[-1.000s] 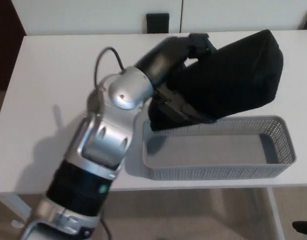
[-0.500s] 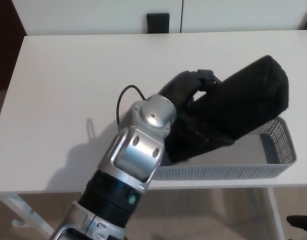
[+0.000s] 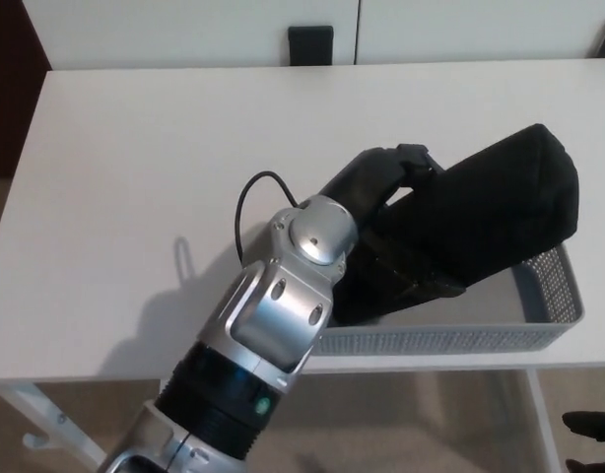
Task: The robot walk towards a table in front and pick up a black pencil case on the left hand side and put the pencil case into a small container on the right hand side
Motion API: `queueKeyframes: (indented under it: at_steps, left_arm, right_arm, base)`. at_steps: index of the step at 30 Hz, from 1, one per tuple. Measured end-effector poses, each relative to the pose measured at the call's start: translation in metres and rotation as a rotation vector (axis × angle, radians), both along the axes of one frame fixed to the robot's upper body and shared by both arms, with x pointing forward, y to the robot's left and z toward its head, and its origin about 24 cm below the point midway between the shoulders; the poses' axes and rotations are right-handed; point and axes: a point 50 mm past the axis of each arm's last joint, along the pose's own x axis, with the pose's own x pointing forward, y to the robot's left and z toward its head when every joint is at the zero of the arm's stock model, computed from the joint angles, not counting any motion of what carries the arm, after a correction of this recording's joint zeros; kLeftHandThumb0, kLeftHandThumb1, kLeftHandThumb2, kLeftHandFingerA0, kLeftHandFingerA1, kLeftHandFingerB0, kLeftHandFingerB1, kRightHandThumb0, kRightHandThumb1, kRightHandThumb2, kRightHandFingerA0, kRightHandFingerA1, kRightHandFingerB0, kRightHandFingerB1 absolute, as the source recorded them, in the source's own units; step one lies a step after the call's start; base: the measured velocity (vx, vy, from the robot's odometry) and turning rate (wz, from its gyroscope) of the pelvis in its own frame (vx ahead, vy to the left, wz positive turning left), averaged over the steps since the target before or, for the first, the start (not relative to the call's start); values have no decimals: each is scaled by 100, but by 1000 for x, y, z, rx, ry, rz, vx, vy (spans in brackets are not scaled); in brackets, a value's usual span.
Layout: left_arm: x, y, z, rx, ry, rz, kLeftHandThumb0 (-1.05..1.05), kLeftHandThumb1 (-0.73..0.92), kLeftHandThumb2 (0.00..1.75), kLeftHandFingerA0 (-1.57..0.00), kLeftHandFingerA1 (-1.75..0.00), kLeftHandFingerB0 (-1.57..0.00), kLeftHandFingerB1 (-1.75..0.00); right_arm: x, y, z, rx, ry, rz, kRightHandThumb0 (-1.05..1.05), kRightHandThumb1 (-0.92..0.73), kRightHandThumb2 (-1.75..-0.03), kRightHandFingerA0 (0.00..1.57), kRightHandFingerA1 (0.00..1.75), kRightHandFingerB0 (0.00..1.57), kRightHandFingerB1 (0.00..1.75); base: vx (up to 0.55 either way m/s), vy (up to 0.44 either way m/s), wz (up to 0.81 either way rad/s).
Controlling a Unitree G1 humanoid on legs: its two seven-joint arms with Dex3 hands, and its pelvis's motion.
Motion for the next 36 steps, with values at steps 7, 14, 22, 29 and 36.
queueKeyframes:
  at_steps: [7, 14, 22, 29, 36]
  left_arm:
    - [-5, 4, 1, 124, -32, -101, -92, 52, 90, 0, -1, 0, 0]
    - [-2, 13, 9, 151, -13, -143, -88, 50, 91, 0, -3, 0, 0]
    - [4, 20, 15, 155, 4, -161, -83, 48, 87, 0, -4, 0, 0]
    - [8, 25, 20, 130, 24, -165, -85, 49, 88, 0, -3, 0, 0]
    - [11, 36, 37, 149, -39, -158, -87, 50, 86, 0, 0, 0, 0]
  right_arm:
    - [3, 0, 2, -3, -7, 4, -42, -61, -59, 75, 56, 59, 41]
    - [9, -2, 5, -17, -18, 17, -42, -60, -58, 73, 56, 59, 43]
    - [20, -1, 10, -17, -45, 23, -39, -58, -58, 74, 57, 60, 43]
    - [29, 0, 14, -15, -63, 24, -40, -59, -58, 73, 58, 59, 43]
    - [28, 0, 14, -14, -61, 25, -40, -59, -58, 75, 57, 60, 42]
  base:
    - [0, 0, 0]
    - [0, 0, 0]
    - [0, 0, 0]
    - [0, 0, 0]
    - [0, 0, 0]
